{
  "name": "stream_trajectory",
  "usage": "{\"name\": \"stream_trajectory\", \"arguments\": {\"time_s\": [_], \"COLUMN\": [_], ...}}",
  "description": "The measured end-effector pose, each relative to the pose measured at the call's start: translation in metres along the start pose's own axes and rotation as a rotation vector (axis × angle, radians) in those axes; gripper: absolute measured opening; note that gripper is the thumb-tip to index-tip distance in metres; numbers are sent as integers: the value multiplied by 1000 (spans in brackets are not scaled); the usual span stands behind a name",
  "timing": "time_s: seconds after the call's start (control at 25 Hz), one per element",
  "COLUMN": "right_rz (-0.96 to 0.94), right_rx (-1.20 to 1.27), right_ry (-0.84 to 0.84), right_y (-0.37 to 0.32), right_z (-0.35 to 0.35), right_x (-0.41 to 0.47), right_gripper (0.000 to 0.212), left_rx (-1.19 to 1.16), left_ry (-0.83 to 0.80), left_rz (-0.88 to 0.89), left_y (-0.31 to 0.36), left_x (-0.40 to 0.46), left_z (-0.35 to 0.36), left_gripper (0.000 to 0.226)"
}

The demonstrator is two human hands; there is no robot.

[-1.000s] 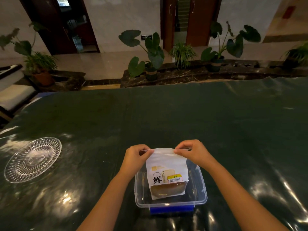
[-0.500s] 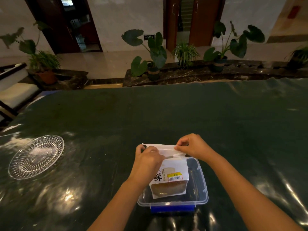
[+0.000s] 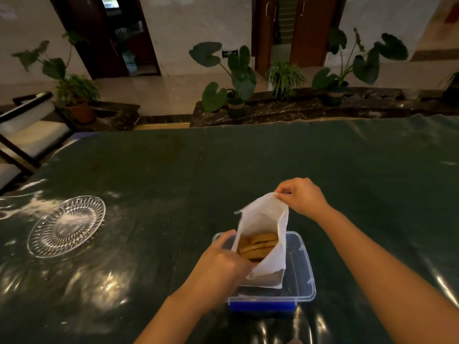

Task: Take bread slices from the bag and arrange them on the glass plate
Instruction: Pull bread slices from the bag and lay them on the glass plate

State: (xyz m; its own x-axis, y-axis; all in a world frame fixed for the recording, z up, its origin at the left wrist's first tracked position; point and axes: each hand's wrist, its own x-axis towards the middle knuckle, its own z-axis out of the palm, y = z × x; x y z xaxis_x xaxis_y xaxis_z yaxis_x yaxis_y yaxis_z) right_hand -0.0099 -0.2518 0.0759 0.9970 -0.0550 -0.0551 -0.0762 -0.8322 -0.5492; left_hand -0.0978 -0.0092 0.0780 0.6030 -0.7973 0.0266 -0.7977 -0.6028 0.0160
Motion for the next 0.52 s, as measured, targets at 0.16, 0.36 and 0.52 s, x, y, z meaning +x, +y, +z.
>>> {"name": "stream_trajectory", "arguments": {"time_s": [0.16,0.36,0.52], "right_rz": [-62,-514,-466], "right_rx": [-61,-348,-369], "right_ry": [62,-163,-484], "right_y": [-11,-40,-31], "right_z": [2,24,32], "right_x": [-9,-42,-47], "right_gripper": [21,12,25], "left_rx": [-7,-101,-282], "left_ry": [-15,4,-1], "left_rz": [21,-56,-74], "left_y": [12,6,-9], "left_x": [-6,8,26], "left_z": [14,10,-4], "left_gripper": [19,21,20]}}
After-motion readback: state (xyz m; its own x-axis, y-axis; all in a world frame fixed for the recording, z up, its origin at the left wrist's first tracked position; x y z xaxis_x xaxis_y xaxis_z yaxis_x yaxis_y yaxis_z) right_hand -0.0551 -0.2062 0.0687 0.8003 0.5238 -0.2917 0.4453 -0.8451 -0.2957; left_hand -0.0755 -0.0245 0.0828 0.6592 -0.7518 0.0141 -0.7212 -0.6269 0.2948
